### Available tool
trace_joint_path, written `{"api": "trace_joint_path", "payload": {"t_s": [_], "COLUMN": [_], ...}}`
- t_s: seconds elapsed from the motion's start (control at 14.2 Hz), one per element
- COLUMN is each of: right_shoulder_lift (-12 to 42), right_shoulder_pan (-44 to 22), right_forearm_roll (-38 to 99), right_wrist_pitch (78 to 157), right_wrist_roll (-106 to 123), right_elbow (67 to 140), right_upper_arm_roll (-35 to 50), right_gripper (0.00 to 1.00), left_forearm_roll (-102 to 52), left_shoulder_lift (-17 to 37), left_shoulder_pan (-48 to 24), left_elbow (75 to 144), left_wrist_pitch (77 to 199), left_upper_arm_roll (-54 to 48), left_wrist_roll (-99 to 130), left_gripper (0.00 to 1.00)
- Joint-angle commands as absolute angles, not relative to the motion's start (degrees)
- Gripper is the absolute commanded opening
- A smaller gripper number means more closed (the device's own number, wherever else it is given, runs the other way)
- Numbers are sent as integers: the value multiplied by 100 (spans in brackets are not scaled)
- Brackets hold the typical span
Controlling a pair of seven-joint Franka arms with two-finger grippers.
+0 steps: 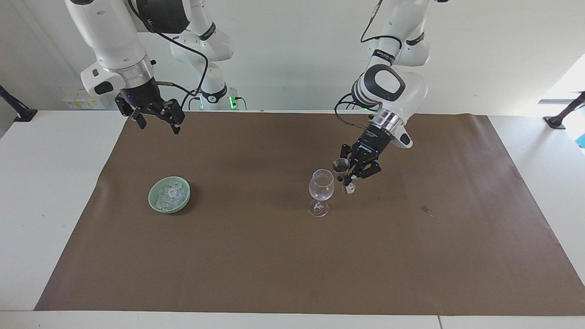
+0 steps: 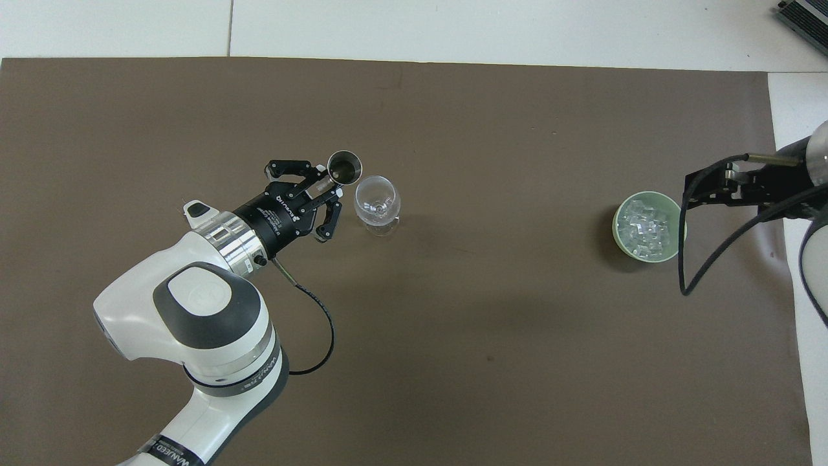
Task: Pour wine and add ice with both arms
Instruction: 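Carry the jigger with the left gripper to the clear glass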
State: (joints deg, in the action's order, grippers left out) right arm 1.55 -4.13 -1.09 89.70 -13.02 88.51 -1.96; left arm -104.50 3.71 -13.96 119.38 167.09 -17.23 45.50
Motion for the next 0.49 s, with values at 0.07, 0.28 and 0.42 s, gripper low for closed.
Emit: {"api": "trace_joint_path", "payload": {"t_s": [0.07, 0.28, 0.42], "right_shoulder_lift": [53, 53, 53], "right_shoulder_pan": [-378, -378, -378], "right_forearm_roll": [0, 0, 0], "right_wrist_pitch": [8991, 8991, 8991], "right_wrist_roll": [-1178, -1178, -1178], "right_elbow": [8974, 8974, 8974], "right_upper_arm_roll": [-185, -185, -185], "right_gripper": [100, 100, 100], "left_forearm_roll": [-10030, -9695, -9659], "left_shoulder_lift": [527, 527, 527], "left_shoulder_pan": [-1608, -1617, -1617], "left_elbow": [11681, 11672, 11681], "left_wrist_pitch": [16980, 16954, 16945], "left_upper_arm_roll": [-1661, -1661, -1661], "left_wrist_roll": [4342, 4298, 4237], "left_gripper": [0, 0, 0]}}
